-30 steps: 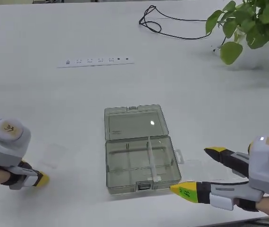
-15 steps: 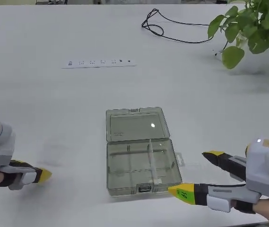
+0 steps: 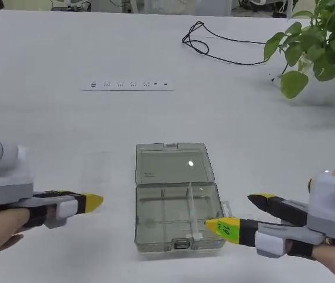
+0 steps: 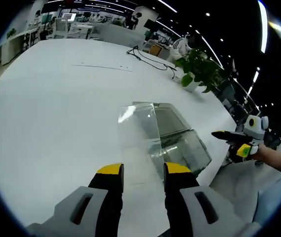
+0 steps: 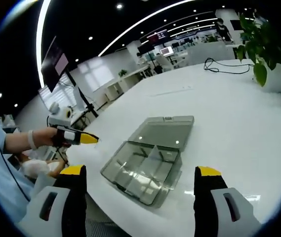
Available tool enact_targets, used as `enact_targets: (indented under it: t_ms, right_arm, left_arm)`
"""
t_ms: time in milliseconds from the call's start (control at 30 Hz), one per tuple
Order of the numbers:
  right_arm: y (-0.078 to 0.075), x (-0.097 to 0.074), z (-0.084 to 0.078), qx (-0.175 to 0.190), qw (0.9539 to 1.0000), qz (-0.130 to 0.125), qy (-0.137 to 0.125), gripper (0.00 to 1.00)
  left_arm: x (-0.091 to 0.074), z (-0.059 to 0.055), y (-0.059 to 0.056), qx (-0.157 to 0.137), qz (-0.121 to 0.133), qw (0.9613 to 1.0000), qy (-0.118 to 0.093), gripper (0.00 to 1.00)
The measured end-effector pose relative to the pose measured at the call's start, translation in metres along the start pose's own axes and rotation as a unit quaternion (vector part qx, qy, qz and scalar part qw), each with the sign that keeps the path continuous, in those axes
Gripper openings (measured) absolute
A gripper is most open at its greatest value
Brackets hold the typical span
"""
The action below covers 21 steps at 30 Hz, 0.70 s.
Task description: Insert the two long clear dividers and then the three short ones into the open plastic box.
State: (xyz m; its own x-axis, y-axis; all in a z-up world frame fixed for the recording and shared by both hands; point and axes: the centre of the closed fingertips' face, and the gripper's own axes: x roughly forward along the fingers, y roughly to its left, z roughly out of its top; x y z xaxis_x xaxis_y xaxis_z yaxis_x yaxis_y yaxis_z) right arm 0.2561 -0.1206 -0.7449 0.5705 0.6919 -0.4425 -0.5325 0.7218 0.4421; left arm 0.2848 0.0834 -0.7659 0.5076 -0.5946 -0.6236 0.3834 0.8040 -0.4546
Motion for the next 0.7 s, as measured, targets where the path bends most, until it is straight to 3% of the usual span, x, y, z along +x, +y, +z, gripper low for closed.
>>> enact_targets:
  t_ms: [300, 467, 600, 700]
  right_arm:
    - [0.011, 0.004, 0.017, 0.012, 0.9998, 0.008, -0.013, 0.91]
    - [0.016, 0.009, 0.030, 0.008, 0.9997, 0.009, -0.020, 0.91]
    - [0.026, 0.016, 0.038, 0.022, 0.9991, 0.027, -0.023, 0.91]
    - [0.032, 0.022, 0.036, 0.026, 0.9990, 0.035, -0.008, 0.88]
  left_arm:
    - [0.017, -0.004, -0.053, -0.009, -0.048, 0.9987, -0.016, 0.30]
    - [0.026, -0.008, -0.072, -0.008, -0.064, 0.9977, -0.022, 0.30]
    - [0.032, -0.011, -0.088, -0.013, -0.073, 0.9968, -0.031, 0.30]
    - [0.037, -0.016, -0.097, -0.009, -0.078, 0.9965, -0.030, 0.30]
